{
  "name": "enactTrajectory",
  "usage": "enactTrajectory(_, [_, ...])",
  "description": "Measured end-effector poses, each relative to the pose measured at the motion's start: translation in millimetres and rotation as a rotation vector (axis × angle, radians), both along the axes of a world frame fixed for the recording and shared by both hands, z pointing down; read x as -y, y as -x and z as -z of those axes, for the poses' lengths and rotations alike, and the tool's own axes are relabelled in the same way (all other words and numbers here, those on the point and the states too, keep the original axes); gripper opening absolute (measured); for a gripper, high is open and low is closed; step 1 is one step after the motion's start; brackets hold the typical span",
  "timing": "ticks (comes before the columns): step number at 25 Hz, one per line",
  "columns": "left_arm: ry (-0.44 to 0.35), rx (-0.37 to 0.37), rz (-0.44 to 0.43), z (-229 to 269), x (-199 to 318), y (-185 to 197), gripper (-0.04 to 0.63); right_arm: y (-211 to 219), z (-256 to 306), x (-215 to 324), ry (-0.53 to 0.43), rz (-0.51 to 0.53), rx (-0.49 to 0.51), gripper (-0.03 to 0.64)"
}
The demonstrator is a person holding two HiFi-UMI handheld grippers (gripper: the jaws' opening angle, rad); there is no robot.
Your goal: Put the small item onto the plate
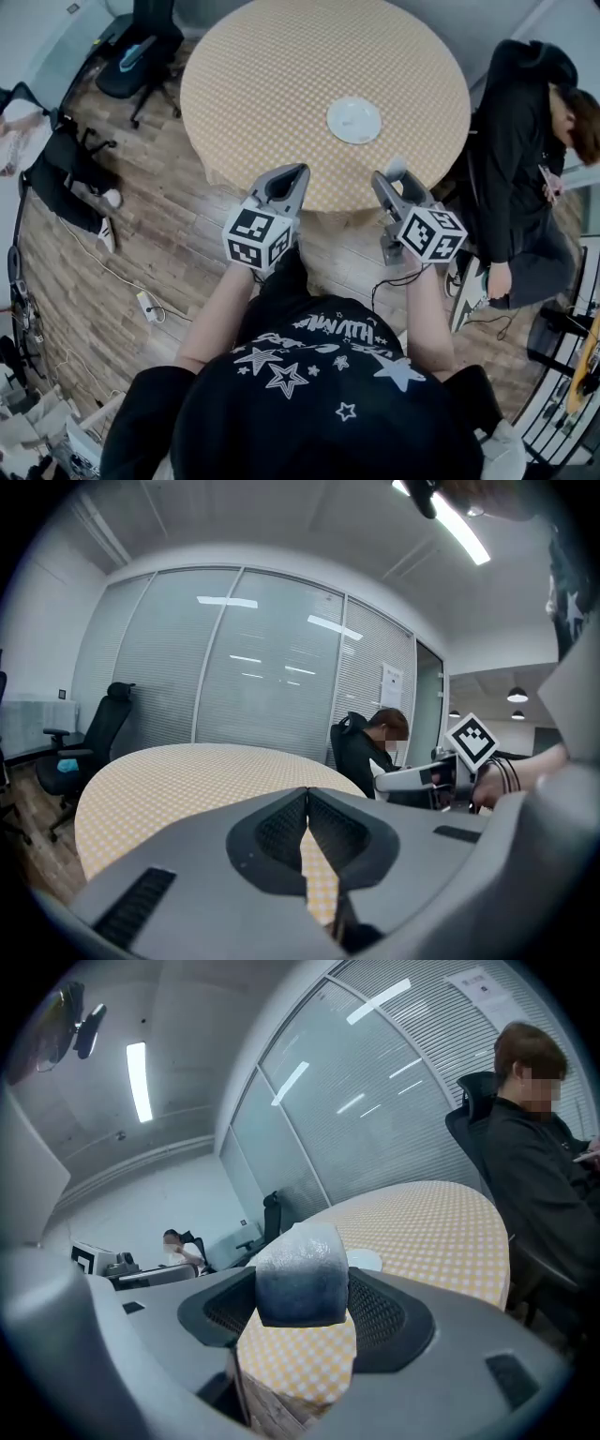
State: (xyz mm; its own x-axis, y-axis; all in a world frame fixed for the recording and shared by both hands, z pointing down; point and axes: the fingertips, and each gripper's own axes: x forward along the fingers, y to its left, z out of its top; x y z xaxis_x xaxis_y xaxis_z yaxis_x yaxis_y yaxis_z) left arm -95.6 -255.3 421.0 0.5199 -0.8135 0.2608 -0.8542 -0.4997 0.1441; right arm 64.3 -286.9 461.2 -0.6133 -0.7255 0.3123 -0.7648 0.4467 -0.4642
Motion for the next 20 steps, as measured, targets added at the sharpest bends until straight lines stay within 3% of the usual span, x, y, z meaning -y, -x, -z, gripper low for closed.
enactTrajectory(9, [0.031,-0.023,-0.098,-9.1,68.3,20.8,0.008,20.0,-14.5,48.3,0.055,-0.091,-0.042,0.307])
enactTrajectory(20, [0.083,-0.05,-0.203,-30.4,115.6,45.8,0.008,41.1,-39.0,76.1,0.127,-0.195,-0.119,0.307])
